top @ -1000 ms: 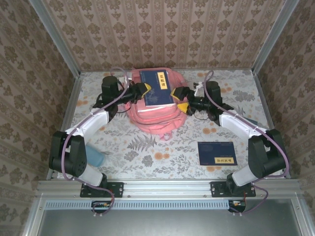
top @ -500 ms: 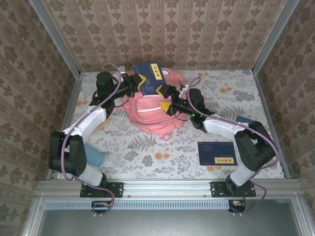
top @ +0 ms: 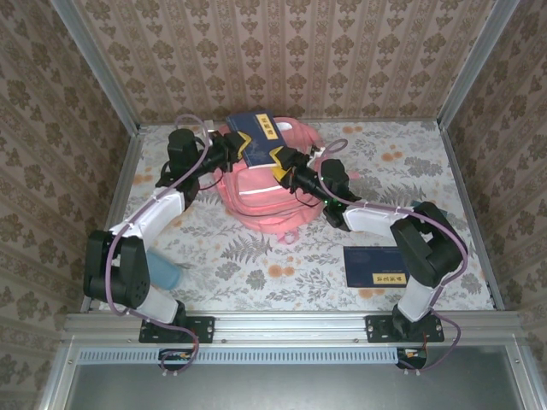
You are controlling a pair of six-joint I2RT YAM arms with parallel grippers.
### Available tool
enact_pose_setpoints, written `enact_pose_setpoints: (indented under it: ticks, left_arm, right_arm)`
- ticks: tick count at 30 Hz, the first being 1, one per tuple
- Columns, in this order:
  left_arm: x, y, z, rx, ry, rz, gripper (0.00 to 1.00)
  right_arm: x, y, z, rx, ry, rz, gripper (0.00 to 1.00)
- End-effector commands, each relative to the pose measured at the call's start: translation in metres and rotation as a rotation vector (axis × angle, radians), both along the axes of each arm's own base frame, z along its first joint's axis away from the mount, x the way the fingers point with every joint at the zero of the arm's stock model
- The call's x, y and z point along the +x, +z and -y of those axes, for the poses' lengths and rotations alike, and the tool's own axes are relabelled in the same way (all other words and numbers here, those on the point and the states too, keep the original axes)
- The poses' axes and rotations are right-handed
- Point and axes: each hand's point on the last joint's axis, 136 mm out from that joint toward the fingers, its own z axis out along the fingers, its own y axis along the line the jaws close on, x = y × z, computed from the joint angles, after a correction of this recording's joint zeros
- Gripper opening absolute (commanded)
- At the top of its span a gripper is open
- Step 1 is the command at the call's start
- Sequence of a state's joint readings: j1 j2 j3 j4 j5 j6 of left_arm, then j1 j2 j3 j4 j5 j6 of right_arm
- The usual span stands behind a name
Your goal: Pack the student bag
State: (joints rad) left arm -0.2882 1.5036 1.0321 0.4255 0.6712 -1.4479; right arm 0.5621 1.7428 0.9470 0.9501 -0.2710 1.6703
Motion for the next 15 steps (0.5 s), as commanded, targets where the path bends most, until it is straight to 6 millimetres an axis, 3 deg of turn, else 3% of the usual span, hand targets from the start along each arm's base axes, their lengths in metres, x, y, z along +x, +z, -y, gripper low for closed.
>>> enact_pose_setpoints:
  ticks: [1,6,11,15]
  left_arm:
    - [-0.009,0.027,-0.002,-0.014,0.013,0.09,0.01]
    - [-0.012,0.014,-0.001,0.007,0.005,0.072,0.12]
    - [-0.012,-0.014,-0.011,0.164,0.061,0.038,0.49]
    - [-0.02,-0.044,-0.017,0.432,0.042,0.059,0.71]
  right_arm:
    - [0.003,0.009,-0.002,0.063,-0.022,0.007,0.4]
    - [0.003,0.006,0.001,0.052,-0.034,0.003,0.2]
    - [-0.003,-0.015,0.02,-0.038,-0.094,-0.026,0.09]
    - [-0.012,-0.031,0.043,-0.272,-0.109,-0.035,0.07]
